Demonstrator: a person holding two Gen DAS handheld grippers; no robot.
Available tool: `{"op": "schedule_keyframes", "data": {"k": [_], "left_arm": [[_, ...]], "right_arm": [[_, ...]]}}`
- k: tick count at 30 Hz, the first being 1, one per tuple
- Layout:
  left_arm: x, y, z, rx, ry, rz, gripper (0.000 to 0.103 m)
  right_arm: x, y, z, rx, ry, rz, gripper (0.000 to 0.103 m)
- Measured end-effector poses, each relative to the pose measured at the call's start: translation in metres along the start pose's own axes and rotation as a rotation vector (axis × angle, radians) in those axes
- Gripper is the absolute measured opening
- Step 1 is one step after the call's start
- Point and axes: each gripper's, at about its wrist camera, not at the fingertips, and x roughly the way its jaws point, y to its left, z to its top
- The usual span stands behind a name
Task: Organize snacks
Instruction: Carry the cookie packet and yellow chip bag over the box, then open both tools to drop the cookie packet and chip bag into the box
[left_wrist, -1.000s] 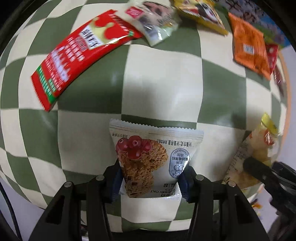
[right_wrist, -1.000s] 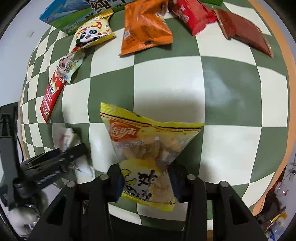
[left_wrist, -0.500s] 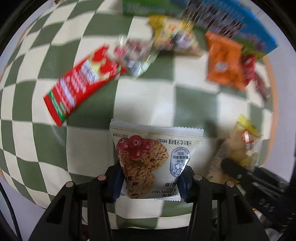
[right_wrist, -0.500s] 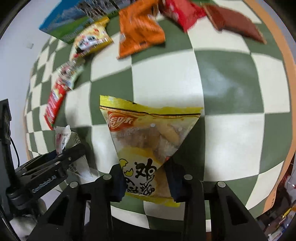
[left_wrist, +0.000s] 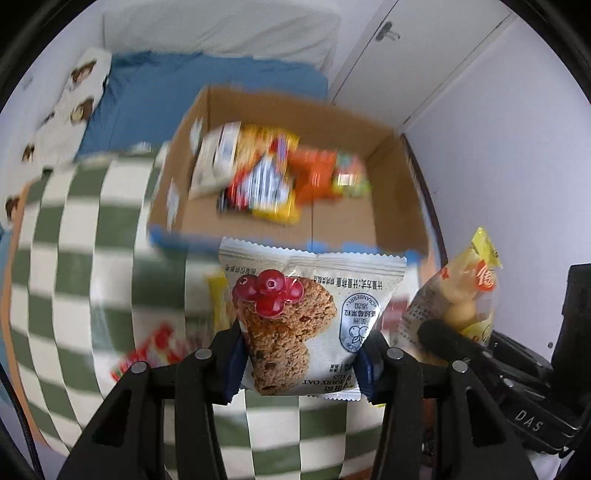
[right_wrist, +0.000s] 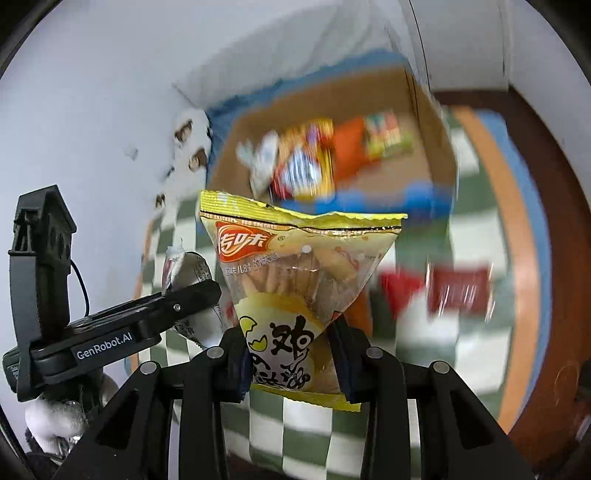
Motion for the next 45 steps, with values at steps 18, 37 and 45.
{"op": "schedule_keyframes", "data": {"k": [18,37,45], "left_arm": [[0.15,0.022,0.137,-0.005,0.335,0.146,0.046],[0.183,0.06,0.125,-0.058,0.382,0.16,0.092],[0.153,0.062,0.124,-0.052,0.292,0.181,0.092]], "right_arm": [[0.105,-0.024,0.175,-0.002,0.175,-0.19,0.038],[0.195,-0.057,0.164,0.013,0.388,-0.267,0.099],[0.182,-0.058,0.159,0.027,0.336,-0.276,0.099]]}}
